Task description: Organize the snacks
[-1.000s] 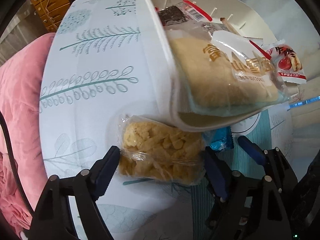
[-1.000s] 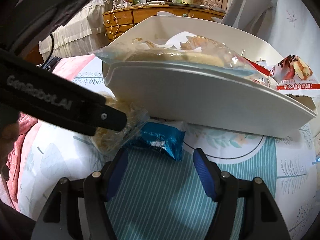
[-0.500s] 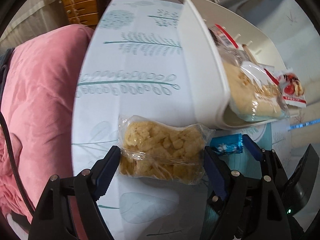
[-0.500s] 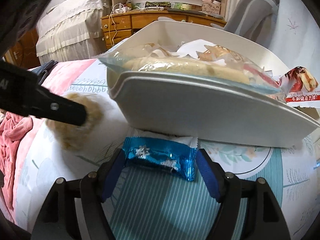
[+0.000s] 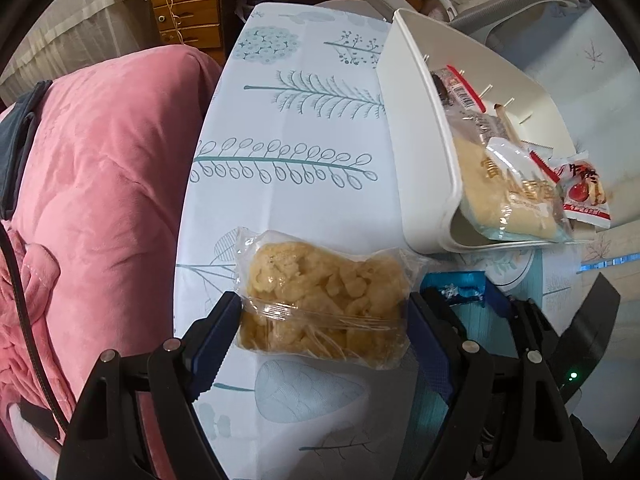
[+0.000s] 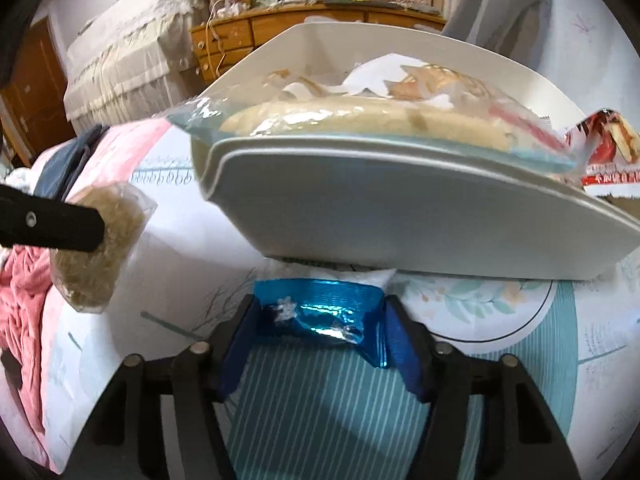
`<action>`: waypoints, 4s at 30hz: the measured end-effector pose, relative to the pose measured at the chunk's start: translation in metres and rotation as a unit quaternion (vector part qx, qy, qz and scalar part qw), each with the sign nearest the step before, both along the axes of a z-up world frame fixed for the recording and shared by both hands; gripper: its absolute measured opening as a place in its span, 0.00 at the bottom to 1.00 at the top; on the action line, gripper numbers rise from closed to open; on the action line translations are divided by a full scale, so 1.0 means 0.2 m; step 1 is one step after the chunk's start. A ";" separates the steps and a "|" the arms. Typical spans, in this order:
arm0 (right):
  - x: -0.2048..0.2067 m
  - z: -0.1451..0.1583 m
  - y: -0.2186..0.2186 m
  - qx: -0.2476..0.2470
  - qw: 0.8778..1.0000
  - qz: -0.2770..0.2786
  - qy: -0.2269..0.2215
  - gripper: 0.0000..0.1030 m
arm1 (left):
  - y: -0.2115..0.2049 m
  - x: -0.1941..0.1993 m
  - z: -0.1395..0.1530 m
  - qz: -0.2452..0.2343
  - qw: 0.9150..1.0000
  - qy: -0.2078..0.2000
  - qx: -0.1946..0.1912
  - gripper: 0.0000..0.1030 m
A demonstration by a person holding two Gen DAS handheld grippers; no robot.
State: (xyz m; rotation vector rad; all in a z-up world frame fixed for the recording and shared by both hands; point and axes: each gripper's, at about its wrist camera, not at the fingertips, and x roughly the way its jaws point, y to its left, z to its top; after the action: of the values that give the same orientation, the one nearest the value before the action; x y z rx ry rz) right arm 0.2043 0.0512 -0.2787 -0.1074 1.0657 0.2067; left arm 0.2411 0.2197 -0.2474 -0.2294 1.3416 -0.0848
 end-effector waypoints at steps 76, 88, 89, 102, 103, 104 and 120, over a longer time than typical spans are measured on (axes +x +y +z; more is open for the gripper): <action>-0.36 0.75 -0.60 0.017 0.998 -0.065 -0.003 0.94 | -0.51 -0.24 0.56 -0.070 0.992 -0.086 -0.065 0.93; -0.66 0.77 -0.71 0.017 0.995 -0.083 0.047 0.94 | -0.57 -0.59 0.70 -0.062 0.994 -0.091 -0.028 0.93; -0.67 0.79 -0.73 0.014 0.996 -0.079 0.050 0.94 | -0.60 -0.62 0.73 -0.058 0.993 -0.096 -0.024 0.93; -0.82 0.99 -1.12 0.046 0.987 -0.100 0.120 0.94 | -0.99 -0.88 0.98 -0.020 0.989 -0.144 0.028 0.93; -0.83 1.02 -1.12 0.052 0.988 -0.094 0.115 0.94 | -1.01 -0.88 0.99 -0.022 0.989 -0.142 0.029 0.93; -0.84 1.05 -1.13 0.053 0.989 -0.090 0.109 0.94 | -1.04 -0.88 1.00 -0.023 0.990 -0.138 0.032 0.93; -0.96 1.25 -1.14 0.063 0.995 -0.063 0.039 0.96 | -1.12 -1.09 1.13 0.046 0.975 -0.193 0.102 0.99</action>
State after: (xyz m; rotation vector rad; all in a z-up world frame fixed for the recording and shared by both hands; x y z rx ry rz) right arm 0.0131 -0.1768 -0.0282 0.0827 1.1293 0.1641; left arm 0.0238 -0.0042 -0.0207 -0.0945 0.9426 0.0839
